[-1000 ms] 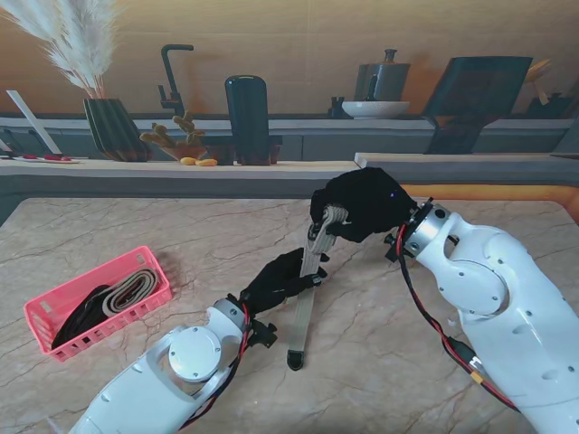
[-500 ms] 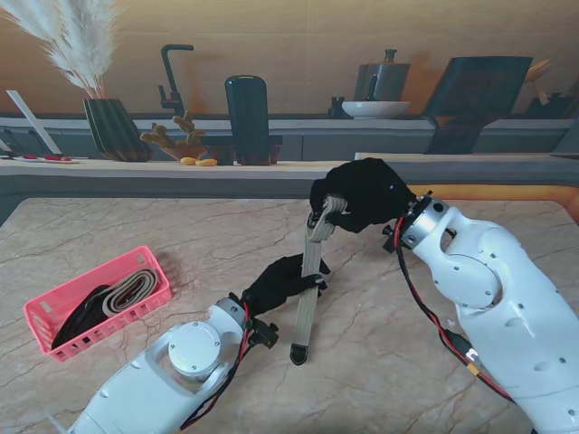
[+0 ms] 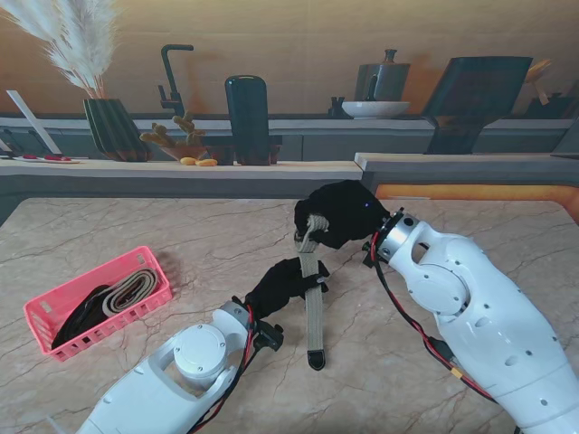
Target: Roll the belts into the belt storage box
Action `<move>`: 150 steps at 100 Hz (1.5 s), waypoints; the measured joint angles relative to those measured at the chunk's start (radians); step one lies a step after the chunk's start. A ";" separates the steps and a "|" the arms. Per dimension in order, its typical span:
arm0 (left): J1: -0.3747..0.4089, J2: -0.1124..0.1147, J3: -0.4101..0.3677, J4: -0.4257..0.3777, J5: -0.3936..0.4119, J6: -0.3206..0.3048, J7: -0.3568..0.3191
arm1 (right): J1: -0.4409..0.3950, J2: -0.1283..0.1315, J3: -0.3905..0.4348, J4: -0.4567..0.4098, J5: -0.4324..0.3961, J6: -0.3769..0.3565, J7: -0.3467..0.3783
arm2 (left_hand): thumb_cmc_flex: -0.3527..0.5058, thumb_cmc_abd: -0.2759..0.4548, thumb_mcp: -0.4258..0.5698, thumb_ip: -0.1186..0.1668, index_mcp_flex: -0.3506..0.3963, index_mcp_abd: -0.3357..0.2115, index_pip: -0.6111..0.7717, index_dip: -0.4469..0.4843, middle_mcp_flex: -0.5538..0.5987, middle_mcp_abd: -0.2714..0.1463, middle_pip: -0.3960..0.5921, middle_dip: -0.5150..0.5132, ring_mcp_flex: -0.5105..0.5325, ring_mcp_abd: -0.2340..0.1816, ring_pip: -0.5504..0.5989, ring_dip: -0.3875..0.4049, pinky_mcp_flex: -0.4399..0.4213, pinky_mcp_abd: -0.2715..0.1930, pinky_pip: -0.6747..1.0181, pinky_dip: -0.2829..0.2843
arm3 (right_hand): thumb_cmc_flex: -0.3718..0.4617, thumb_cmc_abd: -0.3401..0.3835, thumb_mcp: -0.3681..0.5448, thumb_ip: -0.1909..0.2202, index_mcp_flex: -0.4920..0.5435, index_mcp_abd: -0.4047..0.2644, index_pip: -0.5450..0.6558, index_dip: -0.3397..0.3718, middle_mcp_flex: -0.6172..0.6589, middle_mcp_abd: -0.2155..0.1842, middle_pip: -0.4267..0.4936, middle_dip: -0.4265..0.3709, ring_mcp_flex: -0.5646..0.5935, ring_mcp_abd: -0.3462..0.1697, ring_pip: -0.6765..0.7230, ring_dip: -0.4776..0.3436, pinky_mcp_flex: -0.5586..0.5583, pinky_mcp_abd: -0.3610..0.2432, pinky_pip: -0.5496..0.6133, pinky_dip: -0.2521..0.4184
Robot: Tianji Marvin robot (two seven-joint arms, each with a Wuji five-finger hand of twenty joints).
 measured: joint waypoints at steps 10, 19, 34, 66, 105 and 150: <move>0.011 -0.007 -0.008 -0.005 -0.012 0.013 0.026 | -0.015 -0.002 -0.001 0.001 -0.003 -0.008 -0.010 | -0.030 -0.001 0.027 0.000 -0.003 0.000 0.000 -0.002 -0.005 0.000 0.001 -0.001 -0.003 0.000 0.003 0.000 -0.011 0.000 0.002 -0.001 | 0.000 0.000 0.007 0.000 0.000 0.000 0.007 0.000 0.000 0.000 0.000 0.000 0.000 0.000 0.009 0.000 0.000 0.000 0.000 0.000; 0.017 -0.012 -0.012 -0.006 -0.015 0.014 0.047 | -0.036 -0.003 0.004 0.000 -0.012 -0.019 -0.023 | -0.148 -0.003 0.097 0.000 -0.016 0.016 -0.005 -0.007 -0.065 0.000 0.001 -0.010 -0.034 0.000 -0.006 0.000 -0.035 0.000 -0.007 -0.001 | 0.000 0.006 0.007 0.000 0.000 -0.002 0.012 0.000 0.000 0.003 0.000 0.000 0.000 0.000 0.009 0.000 0.000 0.000 0.000 0.000; 0.027 -0.019 -0.021 -0.006 -0.075 -0.002 0.054 | -0.070 -0.003 0.006 -0.003 -0.012 -0.025 -0.036 | -0.403 -0.006 0.131 0.000 -0.079 0.055 -0.142 -0.036 -0.163 0.000 -0.034 -0.025 -0.098 0.000 -0.057 0.000 -0.075 0.000 -0.052 -0.001 | 0.000 0.015 0.007 0.000 0.000 -0.003 0.014 0.000 -0.012 0.031 -0.003 0.000 0.000 0.005 0.009 0.000 0.000 0.000 0.000 0.000; 0.036 -0.016 -0.027 0.019 -0.149 -0.093 -0.016 | -0.082 -0.006 -0.018 0.018 -0.001 -0.005 -0.068 | -0.685 -0.258 0.368 -0.006 -0.260 0.180 -0.247 -0.084 -0.310 -0.017 -0.099 -0.058 -0.158 -0.059 -0.200 -0.036 -0.083 0.001 -0.147 -0.001 | 0.000 0.054 -0.003 0.000 0.001 -0.033 0.039 0.013 -0.045 0.052 -0.029 -0.002 0.000 0.011 0.009 0.000 -0.001 0.001 0.000 0.000; 0.049 -0.007 -0.039 0.020 -0.209 -0.108 -0.042 | -0.083 -0.009 -0.046 0.037 0.047 0.000 -0.053 | -0.747 -0.309 0.487 -0.055 -0.339 0.220 -0.269 -0.109 -0.357 -0.026 -0.115 -0.061 -0.159 -0.075 -0.222 -0.033 -0.044 -0.015 -0.176 0.002 | 0.002 0.084 -0.007 0.000 -0.044 -0.022 0.055 0.018 -0.149 0.104 -0.034 -0.002 -0.012 0.020 -0.026 0.000 -0.030 0.014 0.000 -0.004; 0.076 -0.007 -0.058 -0.006 -0.265 -0.088 -0.013 | -0.089 0.001 -0.079 0.047 0.100 -0.021 0.012 | -0.688 -0.321 0.560 -0.055 -0.443 0.428 -0.295 -0.110 -0.357 -0.021 -0.077 -0.034 -0.081 -0.109 -0.138 0.011 0.055 -0.053 -0.126 0.014 | -0.115 0.090 0.008 0.092 -0.141 0.109 -0.138 0.191 -0.326 0.236 -0.027 -0.015 -0.087 0.042 -0.166 -0.012 -0.094 0.063 -0.061 -0.014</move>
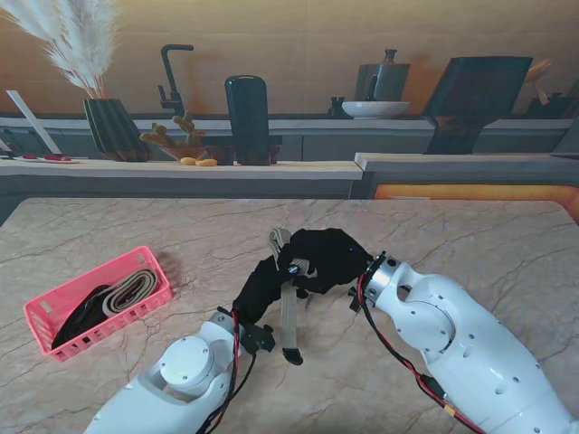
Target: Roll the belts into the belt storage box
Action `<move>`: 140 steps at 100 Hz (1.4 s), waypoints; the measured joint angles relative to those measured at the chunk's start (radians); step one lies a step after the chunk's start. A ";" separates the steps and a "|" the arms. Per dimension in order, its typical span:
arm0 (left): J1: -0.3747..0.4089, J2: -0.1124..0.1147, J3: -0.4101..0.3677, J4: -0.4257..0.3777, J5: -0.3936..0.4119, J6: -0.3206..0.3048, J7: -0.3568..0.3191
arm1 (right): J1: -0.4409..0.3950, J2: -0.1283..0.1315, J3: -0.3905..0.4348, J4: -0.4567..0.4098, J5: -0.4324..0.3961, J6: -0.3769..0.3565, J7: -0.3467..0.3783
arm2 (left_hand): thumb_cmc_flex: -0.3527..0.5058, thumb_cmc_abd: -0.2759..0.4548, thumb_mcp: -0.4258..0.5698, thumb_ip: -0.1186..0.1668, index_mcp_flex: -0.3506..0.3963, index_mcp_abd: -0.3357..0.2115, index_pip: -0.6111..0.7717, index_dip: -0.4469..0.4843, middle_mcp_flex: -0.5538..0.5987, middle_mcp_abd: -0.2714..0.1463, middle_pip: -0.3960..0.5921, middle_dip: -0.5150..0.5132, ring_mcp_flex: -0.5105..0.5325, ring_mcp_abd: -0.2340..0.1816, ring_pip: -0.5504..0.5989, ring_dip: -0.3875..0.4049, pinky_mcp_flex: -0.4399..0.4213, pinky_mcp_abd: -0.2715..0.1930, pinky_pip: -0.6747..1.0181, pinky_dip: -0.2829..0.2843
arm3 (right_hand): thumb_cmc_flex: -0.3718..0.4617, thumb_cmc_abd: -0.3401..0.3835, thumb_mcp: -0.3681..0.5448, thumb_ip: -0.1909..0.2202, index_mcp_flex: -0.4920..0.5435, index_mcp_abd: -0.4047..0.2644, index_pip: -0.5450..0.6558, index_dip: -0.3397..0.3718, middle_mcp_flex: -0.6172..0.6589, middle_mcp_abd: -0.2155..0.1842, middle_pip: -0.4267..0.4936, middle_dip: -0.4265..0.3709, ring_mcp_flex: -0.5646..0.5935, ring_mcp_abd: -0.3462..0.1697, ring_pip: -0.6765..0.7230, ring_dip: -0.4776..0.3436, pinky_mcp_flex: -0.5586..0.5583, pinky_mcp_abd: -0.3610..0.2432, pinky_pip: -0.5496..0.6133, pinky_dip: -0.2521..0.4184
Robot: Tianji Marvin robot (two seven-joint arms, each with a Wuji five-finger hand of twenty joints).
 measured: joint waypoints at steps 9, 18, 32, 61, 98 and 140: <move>0.002 0.000 0.000 -0.003 0.009 0.004 0.018 | 0.008 0.000 -0.010 0.012 0.012 -0.004 0.005 | 0.052 0.000 -0.013 0.000 -0.014 0.003 -0.002 0.000 -0.011 0.007 0.011 0.010 0.004 -0.008 0.003 0.002 0.011 -0.008 0.000 0.000 | -0.017 0.000 0.001 0.019 -0.029 0.016 -0.042 0.039 -0.038 0.010 0.000 -0.001 -0.024 0.020 -0.005 -0.002 -0.012 0.002 -0.006 0.000; 0.002 0.000 0.000 -0.004 0.027 0.009 0.028 | 0.010 0.001 -0.010 0.015 0.002 -0.012 0.008 | 0.094 -0.001 -0.032 -0.002 -0.023 0.003 -0.002 0.000 -0.015 0.007 0.029 0.021 0.010 -0.013 0.003 0.002 0.017 -0.011 0.000 -0.001 | -0.018 -0.013 0.001 0.019 -0.098 0.017 -0.078 0.044 -0.064 0.015 0.000 -0.001 -0.038 0.036 -0.018 -0.012 -0.024 0.008 -0.019 0.000; 0.002 -0.001 -0.003 -0.011 0.036 0.013 0.041 | -0.002 0.002 0.005 0.009 -0.018 -0.033 0.015 | 0.122 -0.012 -0.052 -0.004 -0.023 0.003 0.000 0.000 -0.015 0.009 0.051 0.035 0.014 -0.014 0.005 0.003 0.017 -0.011 0.000 -0.001 | -0.049 -0.033 0.002 0.019 -0.197 0.019 -0.111 0.047 -0.139 0.024 0.000 -0.002 -0.078 0.045 -0.050 -0.015 -0.050 0.021 -0.035 0.000; 0.008 -0.008 -0.008 -0.019 -0.028 0.018 0.038 | -0.028 0.013 0.017 -0.026 -0.040 -0.063 0.040 | 0.055 -0.018 -0.050 -0.005 -0.010 -0.043 0.011 0.000 -0.007 0.010 0.055 0.052 0.014 -0.014 0.011 0.005 -0.009 -0.008 0.000 -0.001 | -0.065 -0.033 0.001 0.019 -0.286 0.068 -0.137 0.048 -0.208 0.147 -0.029 -0.016 -0.100 0.054 -0.052 -0.015 -0.073 0.026 -0.047 0.000; 0.014 -0.008 -0.013 -0.028 -0.018 0.039 0.047 | -0.032 0.014 0.020 -0.029 -0.031 -0.074 0.057 | 0.097 0.004 -0.112 0.011 -0.008 -0.064 0.021 0.000 0.001 0.010 0.080 0.090 0.014 -0.014 0.045 0.041 -0.017 0.001 0.011 0.009 | -0.065 -0.032 -0.012 0.019 -0.320 0.099 -0.150 0.048 -0.231 0.166 -0.028 -0.016 -0.113 0.054 -0.052 -0.022 -0.086 0.027 -0.058 0.000; 0.025 -0.014 -0.017 -0.050 -0.048 0.058 0.054 | -0.067 0.017 0.042 -0.061 -0.066 -0.102 0.035 | 0.181 0.036 -0.177 0.030 0.002 -0.165 0.034 0.000 0.006 -0.011 0.104 0.121 0.016 -0.005 0.101 0.079 -0.011 0.005 0.043 0.037 | -0.077 -0.031 -0.033 0.019 -0.345 0.206 -0.198 0.039 -0.232 0.190 -0.028 -0.016 -0.113 0.039 -0.030 -0.022 -0.097 0.028 -0.067 0.000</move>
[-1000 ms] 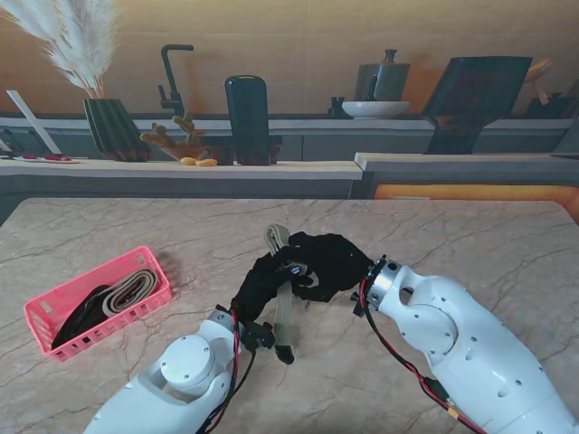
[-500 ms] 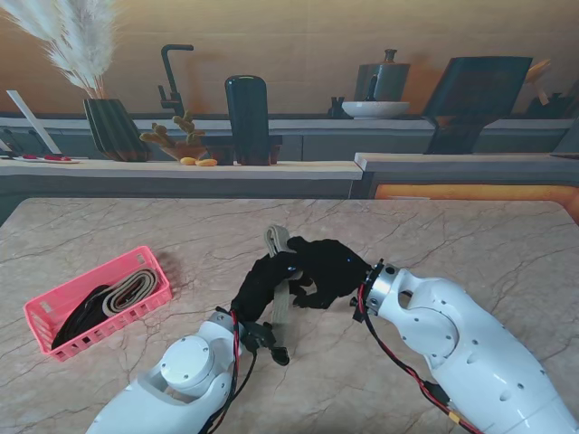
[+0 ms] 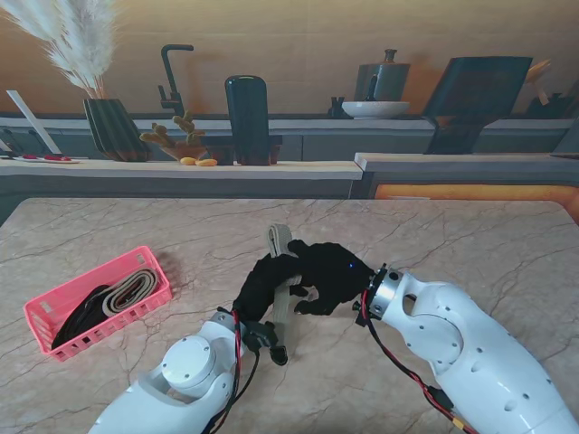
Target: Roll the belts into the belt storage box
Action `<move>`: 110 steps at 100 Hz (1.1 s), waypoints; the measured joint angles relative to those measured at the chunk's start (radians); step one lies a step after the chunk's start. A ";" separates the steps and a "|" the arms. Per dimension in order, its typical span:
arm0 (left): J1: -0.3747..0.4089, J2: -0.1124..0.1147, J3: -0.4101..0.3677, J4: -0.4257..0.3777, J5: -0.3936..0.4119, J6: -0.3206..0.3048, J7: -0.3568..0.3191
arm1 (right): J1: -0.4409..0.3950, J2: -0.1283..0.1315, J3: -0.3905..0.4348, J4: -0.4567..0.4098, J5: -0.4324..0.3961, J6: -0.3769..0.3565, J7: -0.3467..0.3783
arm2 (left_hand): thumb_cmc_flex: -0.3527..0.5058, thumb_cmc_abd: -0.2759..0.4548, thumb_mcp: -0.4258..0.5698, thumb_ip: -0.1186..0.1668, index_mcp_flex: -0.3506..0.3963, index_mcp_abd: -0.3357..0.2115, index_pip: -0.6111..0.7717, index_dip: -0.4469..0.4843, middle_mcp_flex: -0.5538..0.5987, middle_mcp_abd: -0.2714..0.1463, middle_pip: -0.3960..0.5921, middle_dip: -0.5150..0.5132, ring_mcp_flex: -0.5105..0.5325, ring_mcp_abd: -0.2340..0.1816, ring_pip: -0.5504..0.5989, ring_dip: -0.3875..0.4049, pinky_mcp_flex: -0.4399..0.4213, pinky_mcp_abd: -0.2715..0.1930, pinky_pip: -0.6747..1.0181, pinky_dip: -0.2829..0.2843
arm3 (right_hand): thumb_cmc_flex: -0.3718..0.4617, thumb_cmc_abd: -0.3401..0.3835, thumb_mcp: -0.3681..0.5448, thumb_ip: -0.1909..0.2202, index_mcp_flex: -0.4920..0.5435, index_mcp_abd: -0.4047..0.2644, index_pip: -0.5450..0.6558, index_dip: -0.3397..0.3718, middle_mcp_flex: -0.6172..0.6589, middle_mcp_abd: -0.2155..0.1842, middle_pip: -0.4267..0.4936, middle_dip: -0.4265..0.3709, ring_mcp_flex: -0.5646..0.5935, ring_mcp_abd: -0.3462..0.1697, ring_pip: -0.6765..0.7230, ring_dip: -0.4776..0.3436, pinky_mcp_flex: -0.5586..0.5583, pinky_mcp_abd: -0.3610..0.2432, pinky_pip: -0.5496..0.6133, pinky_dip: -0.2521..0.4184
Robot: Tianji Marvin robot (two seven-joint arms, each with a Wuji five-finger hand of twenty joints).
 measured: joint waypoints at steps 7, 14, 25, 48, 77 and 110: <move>0.000 -0.001 0.000 -0.006 0.051 0.008 0.028 | -0.001 0.000 0.001 0.000 -0.005 0.000 -0.005 | 0.075 0.033 -0.046 0.000 0.002 -0.025 0.014 0.001 0.006 -0.001 0.011 0.064 0.015 -0.001 0.018 0.002 0.018 -0.001 0.012 0.000 | 0.000 0.000 -0.002 0.000 0.007 0.000 0.002 0.000 0.000 0.000 0.000 0.000 0.000 -0.001 0.035 0.018 -0.001 0.000 0.000 0.000; 0.000 -0.002 0.000 -0.012 0.062 0.017 0.048 | -0.008 0.000 0.008 -0.001 -0.021 -0.005 -0.019 | 0.186 0.033 -0.107 -0.006 0.026 -0.055 0.029 0.001 0.050 -0.001 -0.049 0.175 0.034 -0.003 0.038 0.015 0.026 -0.002 0.024 0.000 | 0.000 0.024 -0.011 0.000 0.007 -0.015 0.003 0.000 0.000 -0.003 0.000 0.000 0.005 -0.001 0.086 0.043 -0.001 0.000 0.000 0.000; -0.002 -0.009 -0.004 -0.021 0.047 0.031 0.056 | -0.036 -0.004 0.034 -0.013 -0.074 -0.007 -0.068 | 0.366 0.033 -0.154 -0.015 0.059 -0.151 0.080 0.005 0.090 -0.002 -0.117 0.305 0.047 -0.003 0.064 0.086 0.035 -0.002 0.049 0.004 | -0.033 0.024 -0.012 0.000 0.008 -0.107 0.020 0.001 0.000 -0.058 0.018 0.000 0.001 -0.065 0.200 0.090 0.003 -0.024 0.000 0.033; -0.014 -0.021 -0.005 -0.027 0.057 0.047 0.073 | -0.106 -0.023 0.104 -0.042 -0.165 -0.004 -0.238 | 0.416 0.032 -0.150 -0.015 0.120 -0.248 0.144 0.036 0.150 -0.030 -0.041 0.524 0.048 0.012 0.163 0.209 0.024 0.003 0.109 0.056 | -0.051 0.024 -0.012 0.000 0.011 -0.191 0.063 0.009 0.034 -0.442 0.136 0.035 0.000 -0.101 0.314 0.112 0.012 -0.039 0.014 0.049; -0.051 -0.016 0.015 0.011 0.163 0.016 0.016 | -0.168 -0.030 0.232 -0.121 -0.263 0.029 -0.317 | 0.427 0.031 -0.128 -0.015 0.182 -0.280 0.210 0.139 0.165 -0.030 -0.020 0.592 0.048 0.036 0.188 0.233 0.004 0.022 0.113 0.076 | -0.070 0.074 -0.036 0.001 0.010 -0.216 0.088 0.022 0.013 -0.444 0.151 0.035 -0.078 -0.090 0.227 0.059 -0.021 -0.038 0.015 0.049; -0.075 0.016 0.029 0.046 0.265 -0.036 -0.060 | -0.163 -0.007 0.309 -0.172 0.069 0.093 0.129 | 0.482 0.042 -0.200 -0.015 0.195 -0.315 0.262 0.240 0.166 -0.034 -0.019 0.627 0.031 0.045 0.161 0.231 -0.017 0.032 0.110 0.076 | -0.101 0.217 -0.373 0.043 -0.230 -0.333 0.007 0.032 -0.108 -0.404 0.063 0.029 -0.165 -0.025 0.125 0.046 -0.091 -0.001 -0.037 0.072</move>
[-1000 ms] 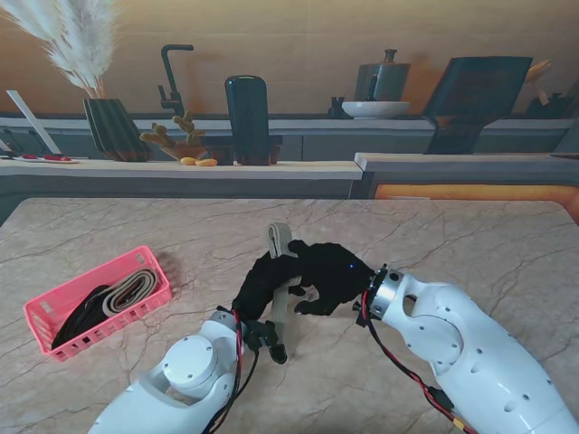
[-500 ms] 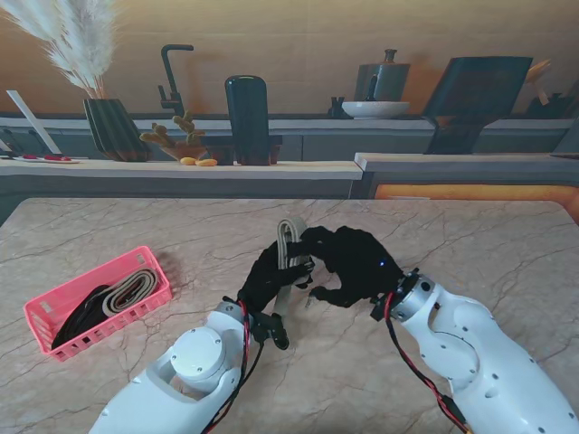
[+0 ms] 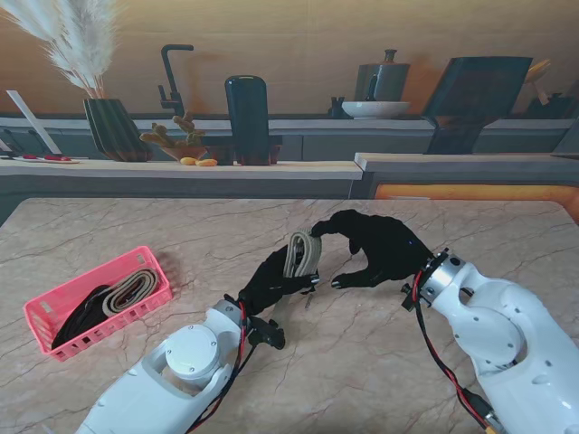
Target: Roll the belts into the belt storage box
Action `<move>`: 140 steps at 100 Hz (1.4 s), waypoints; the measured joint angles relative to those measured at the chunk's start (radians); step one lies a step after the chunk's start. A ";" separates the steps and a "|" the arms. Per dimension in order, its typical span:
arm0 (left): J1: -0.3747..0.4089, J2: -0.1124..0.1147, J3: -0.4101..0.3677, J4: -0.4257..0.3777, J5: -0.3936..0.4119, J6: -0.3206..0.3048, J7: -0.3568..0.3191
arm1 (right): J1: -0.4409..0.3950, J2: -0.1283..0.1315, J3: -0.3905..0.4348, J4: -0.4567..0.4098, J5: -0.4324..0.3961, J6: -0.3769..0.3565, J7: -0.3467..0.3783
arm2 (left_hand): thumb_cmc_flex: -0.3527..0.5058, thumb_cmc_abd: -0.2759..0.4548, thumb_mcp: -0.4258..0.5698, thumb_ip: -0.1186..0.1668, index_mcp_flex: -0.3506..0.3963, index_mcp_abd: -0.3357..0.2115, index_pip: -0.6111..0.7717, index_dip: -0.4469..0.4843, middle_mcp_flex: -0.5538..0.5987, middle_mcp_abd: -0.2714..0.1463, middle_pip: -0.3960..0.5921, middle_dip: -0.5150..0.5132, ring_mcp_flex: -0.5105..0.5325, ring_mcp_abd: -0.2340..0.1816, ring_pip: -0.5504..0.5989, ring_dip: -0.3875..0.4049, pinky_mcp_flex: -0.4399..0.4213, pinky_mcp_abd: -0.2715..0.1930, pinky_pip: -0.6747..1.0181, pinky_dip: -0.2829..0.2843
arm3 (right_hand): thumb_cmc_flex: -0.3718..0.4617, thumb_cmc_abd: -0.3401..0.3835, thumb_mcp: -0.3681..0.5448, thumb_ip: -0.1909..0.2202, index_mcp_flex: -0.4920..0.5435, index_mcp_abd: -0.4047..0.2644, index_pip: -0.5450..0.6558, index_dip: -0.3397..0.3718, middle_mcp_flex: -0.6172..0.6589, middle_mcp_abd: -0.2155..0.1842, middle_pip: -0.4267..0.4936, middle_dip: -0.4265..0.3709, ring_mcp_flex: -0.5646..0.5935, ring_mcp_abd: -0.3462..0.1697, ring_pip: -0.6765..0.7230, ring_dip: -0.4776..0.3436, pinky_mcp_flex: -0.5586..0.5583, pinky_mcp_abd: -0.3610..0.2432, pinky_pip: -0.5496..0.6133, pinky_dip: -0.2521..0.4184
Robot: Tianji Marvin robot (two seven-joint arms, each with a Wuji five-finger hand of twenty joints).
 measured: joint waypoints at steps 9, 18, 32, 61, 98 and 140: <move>-0.006 0.009 0.009 0.007 0.032 -0.014 -0.011 | 0.030 0.009 -0.010 0.011 0.052 0.032 0.087 | 0.021 0.009 -0.034 0.000 0.010 -0.012 0.001 0.018 0.000 -0.004 0.000 0.009 -0.001 0.003 -0.009 -0.009 -0.002 0.000 -0.011 0.000 | 0.011 0.000 -0.011 0.006 -0.042 0.013 -0.105 -0.050 -0.019 0.013 -0.012 -0.001 0.000 0.005 -0.017 -0.001 -0.008 0.001 -0.013 0.001; -0.011 0.016 0.013 0.012 0.038 -0.023 -0.033 | 0.064 0.014 -0.021 0.033 0.010 0.028 0.080 | 0.022 0.009 -0.035 0.000 0.011 -0.015 0.001 0.024 0.000 -0.004 0.000 0.014 -0.001 0.003 -0.014 -0.009 -0.008 0.002 -0.015 0.000 | 0.011 0.000 -0.020 0.006 -0.056 0.059 -0.224 -0.062 -0.029 0.013 -0.013 -0.004 0.000 0.006 -0.038 -0.007 -0.009 0.001 -0.026 0.001; -0.019 0.027 0.021 0.016 0.048 -0.040 -0.069 | 0.107 0.029 -0.035 0.058 0.100 0.013 0.182 | 0.024 0.009 -0.041 0.000 0.022 -0.018 0.001 0.025 0.000 -0.004 0.000 0.015 -0.001 0.003 -0.015 -0.010 -0.010 0.004 -0.023 0.000 | 0.033 0.000 -0.023 0.012 -0.056 0.080 -0.331 0.117 -0.042 -0.003 -0.013 -0.014 -0.001 0.009 -0.086 -0.023 -0.009 0.004 -0.047 0.001; -0.027 0.042 0.031 0.018 0.064 -0.058 -0.105 | 0.221 0.053 -0.149 0.160 0.237 0.013 0.287 | 0.032 0.009 -0.047 0.000 0.024 -0.023 0.001 0.026 0.000 -0.004 0.000 0.015 -0.001 0.005 -0.026 -0.010 -0.010 0.004 -0.029 0.000 | 0.097 -0.013 -0.020 0.012 0.013 0.113 -0.009 0.106 0.037 -0.054 0.025 -0.011 -0.001 -0.013 -0.123 -0.038 -0.008 -0.001 -0.063 -0.009; -0.034 0.042 0.040 0.027 0.050 -0.050 -0.112 | 0.289 0.054 -0.242 0.233 0.382 0.057 0.328 | 0.033 0.009 -0.047 0.000 0.053 -0.034 0.001 0.026 0.005 -0.004 0.000 0.015 -0.001 0.009 -0.033 -0.010 -0.010 0.005 -0.037 0.000 | 0.120 -0.117 0.298 -0.005 0.302 0.072 0.114 0.061 0.370 -0.110 0.069 0.002 0.115 -0.045 -0.101 -0.040 0.052 -0.028 -0.075 -0.070; -0.029 0.033 0.037 0.031 0.039 -0.041 -0.106 | 0.267 0.029 -0.229 0.218 0.416 0.135 0.268 | -0.380 0.011 0.134 0.037 0.101 -0.078 -0.138 -0.111 -0.070 -0.006 -0.039 -0.434 -0.064 0.019 -0.145 -0.081 -0.076 0.023 -0.126 -0.003 | 0.225 -0.228 0.272 -0.155 0.556 0.059 0.212 -0.273 0.679 -0.023 -0.013 0.011 0.334 -0.028 0.094 0.078 0.166 -0.041 0.060 -0.084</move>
